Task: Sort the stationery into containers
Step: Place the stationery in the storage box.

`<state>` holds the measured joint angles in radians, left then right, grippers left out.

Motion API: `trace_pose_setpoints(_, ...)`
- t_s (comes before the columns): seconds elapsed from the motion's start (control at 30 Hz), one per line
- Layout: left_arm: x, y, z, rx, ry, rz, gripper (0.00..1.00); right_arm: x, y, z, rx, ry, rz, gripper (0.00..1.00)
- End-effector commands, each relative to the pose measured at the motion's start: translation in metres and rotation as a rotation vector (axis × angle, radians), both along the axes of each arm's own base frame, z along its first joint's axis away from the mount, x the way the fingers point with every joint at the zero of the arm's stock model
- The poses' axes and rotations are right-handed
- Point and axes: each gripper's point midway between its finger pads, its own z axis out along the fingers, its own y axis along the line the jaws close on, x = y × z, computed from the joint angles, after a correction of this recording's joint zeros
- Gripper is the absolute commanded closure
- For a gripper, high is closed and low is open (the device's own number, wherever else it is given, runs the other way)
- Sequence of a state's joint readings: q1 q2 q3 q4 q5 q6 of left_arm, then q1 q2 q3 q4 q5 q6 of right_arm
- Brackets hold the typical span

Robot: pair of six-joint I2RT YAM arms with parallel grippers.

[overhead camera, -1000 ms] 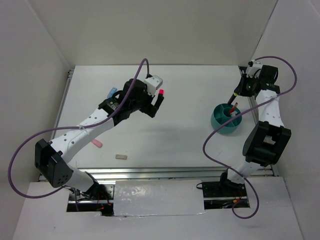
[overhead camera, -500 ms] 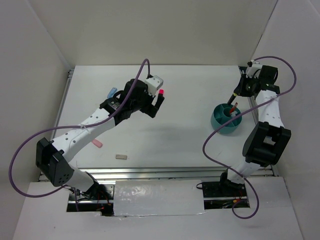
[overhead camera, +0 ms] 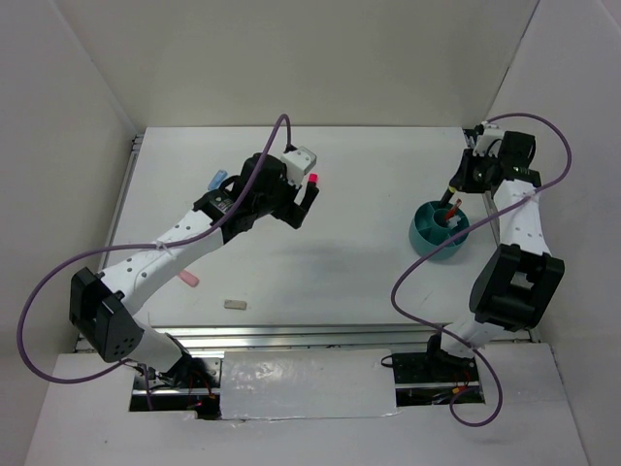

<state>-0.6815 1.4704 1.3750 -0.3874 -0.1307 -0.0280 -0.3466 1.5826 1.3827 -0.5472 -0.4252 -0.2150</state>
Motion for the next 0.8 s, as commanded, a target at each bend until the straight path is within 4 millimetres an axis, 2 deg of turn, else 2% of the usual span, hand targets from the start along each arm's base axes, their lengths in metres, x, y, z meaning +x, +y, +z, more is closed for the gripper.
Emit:
trace_pose_setpoints(0.0,0.008,-0.001,0.019,-0.02,-0.056,0.004,0.01,-0.004,0.005,0.012,-0.028,-0.023,0.023,1.0)
trace_pose_setpoints(0.07,0.008,0.0,0.016,-0.013,-0.05,0.006,0.01,-0.005,0.004,0.008,-0.03,-0.007,0.019,0.95)
trace_pose_setpoints(0.1,0.008,0.0,0.015,-0.011,-0.047,0.009,0.01,-0.005,0.003,0.006,-0.029,-0.002,0.016,0.87)
trace_pose_setpoints(0.17,0.011,0.002,0.011,0.011,-0.035,0.024,0.01,-0.005,0.003,0.002,-0.03,0.009,0.015,0.8)
trace_pose_setpoints(0.33,0.024,0.004,-0.002,0.059,-0.007,0.066,0.01,-0.006,0.004,-0.006,-0.025,0.029,0.013,0.74)
trace_pose_setpoints(0.53,0.042,0.003,-0.025,0.05,0.075,0.099,0.02,-0.007,0.003,-0.007,-0.023,0.034,0.005,0.61)
trace_pose_setpoints(0.77,0.078,-0.002,-0.055,0.005,0.143,0.141,0.05,-0.006,0.005,0.0,-0.007,0.021,0.001,0.58)
